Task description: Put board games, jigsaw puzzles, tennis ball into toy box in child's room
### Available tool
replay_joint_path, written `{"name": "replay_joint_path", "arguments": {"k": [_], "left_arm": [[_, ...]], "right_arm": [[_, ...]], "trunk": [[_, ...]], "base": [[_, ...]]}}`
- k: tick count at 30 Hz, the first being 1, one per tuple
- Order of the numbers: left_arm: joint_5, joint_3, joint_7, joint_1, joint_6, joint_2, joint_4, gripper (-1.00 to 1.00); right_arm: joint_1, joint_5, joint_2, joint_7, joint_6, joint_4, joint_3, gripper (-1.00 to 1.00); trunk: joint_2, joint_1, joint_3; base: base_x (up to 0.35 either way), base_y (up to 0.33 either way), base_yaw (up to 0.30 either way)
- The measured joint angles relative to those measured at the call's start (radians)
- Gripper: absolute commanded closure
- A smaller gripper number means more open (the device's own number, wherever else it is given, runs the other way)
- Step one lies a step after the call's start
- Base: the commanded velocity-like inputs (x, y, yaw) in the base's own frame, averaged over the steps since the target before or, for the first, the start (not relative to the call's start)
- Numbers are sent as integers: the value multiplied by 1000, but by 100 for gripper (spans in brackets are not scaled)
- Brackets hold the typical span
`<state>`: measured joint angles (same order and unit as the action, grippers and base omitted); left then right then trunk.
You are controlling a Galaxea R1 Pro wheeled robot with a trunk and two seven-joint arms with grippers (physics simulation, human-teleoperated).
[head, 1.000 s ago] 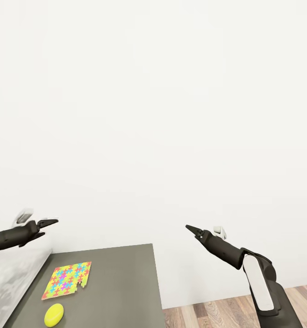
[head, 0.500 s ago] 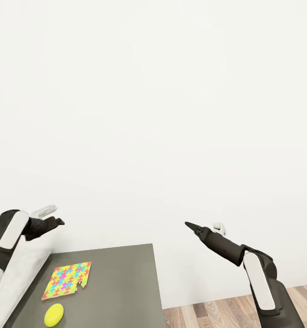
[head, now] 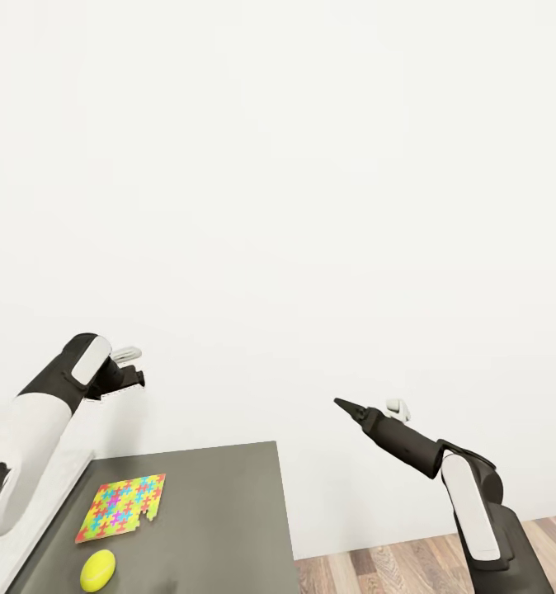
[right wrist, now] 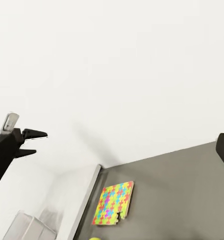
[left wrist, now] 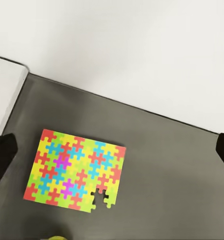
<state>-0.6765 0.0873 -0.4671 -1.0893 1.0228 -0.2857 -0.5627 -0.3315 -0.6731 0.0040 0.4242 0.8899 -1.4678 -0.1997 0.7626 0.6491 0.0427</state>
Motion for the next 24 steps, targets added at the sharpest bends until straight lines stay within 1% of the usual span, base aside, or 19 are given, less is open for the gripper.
{"name": "replay_joint_path", "arguments": {"k": [1,3,7,11,24], "left_arm": [[33,2,0,-14,-1,6,12,-100],[70,2,3,-34,-1,11,27,-100],[97,3,9,-56,0,13,62,-100],[105,3,11,-65,-1,15,89,-100],[106,-1,11,-68,-5,20,123,-100]], "right_arm": [[0,0,0,0,0,-1,-1,-100],[0,0,0,0,0,-5,-3,-100],[0,-1,0,0,1,-17,-4,-100],[0,-1,0,-1,3,-21,-3,-100],[0,-3,-1,0,5,-23,-3,-100]], "trunk": [[0,0,0],[0,0,0],[0,0,2],[0,0,8],[0,0,29]], "base": [[0,0,0],[0,0,0],[0,0,0],[0,0,0],[0,0,0]]}}
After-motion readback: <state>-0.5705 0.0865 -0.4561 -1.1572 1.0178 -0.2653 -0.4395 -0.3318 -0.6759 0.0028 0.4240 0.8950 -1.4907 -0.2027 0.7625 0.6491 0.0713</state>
